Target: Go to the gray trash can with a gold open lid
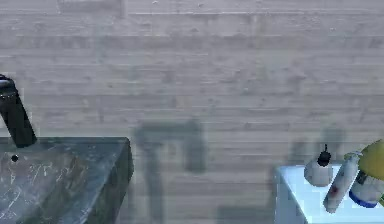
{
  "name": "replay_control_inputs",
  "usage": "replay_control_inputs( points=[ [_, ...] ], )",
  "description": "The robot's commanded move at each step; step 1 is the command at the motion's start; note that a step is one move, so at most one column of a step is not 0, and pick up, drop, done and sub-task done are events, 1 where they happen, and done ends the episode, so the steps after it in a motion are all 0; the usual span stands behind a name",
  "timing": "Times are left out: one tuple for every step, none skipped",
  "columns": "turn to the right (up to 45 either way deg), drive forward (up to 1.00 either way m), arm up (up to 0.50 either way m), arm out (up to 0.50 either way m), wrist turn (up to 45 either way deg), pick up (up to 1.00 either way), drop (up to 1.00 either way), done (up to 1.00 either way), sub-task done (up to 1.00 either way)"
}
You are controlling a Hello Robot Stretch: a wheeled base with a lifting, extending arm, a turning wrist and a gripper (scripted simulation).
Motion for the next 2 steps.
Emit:
replay_control_inputs(
  points=[
    [-45.0,0.0,0.0,0.0,0.0,0.0,0.0,0.0,0.0],
    [-45.0,0.0,0.0,0.0,0.0,0.0,0.0,0.0,0.0]
  ],
)
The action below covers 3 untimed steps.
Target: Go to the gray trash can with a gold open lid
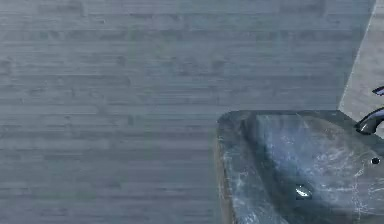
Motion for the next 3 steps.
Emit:
replay_control_inputs(
  points=[
    [-45.0,0.0,0.0,0.0,0.0,0.0,0.0,0.0,0.0],
    [-42.0,0.0,0.0,0.0,0.0,0.0,0.0,0.0,0.0],
    [0.0,0.15,0.0,0.0,0.0,0.0,0.0,0.0,0.0]
  ],
)
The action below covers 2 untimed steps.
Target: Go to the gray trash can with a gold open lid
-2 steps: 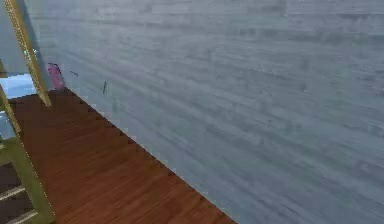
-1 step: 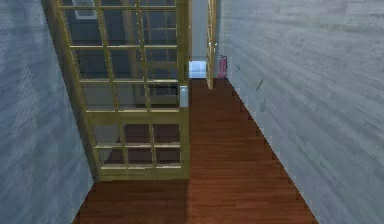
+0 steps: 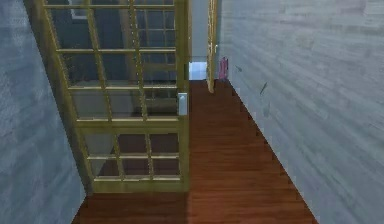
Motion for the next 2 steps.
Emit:
replay_control_inputs(
  points=[
    [24.0,0.0,0.0,0.0,0.0,0.0,0.0,0.0,0.0],
    [0.0,1.0,0.0,0.0,0.0,0.0,0.0,0.0,0.0]
  ],
)
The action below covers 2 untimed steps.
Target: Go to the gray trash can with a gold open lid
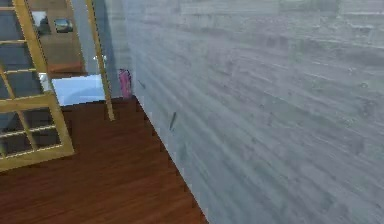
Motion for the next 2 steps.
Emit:
replay_control_inputs(
  points=[
    [3.0,0.0,0.0,0.0,0.0,0.0,0.0,0.0,0.0],
    [0.0,0.3,0.0,0.0,0.0,0.0,0.0,0.0,0.0]
  ],
)
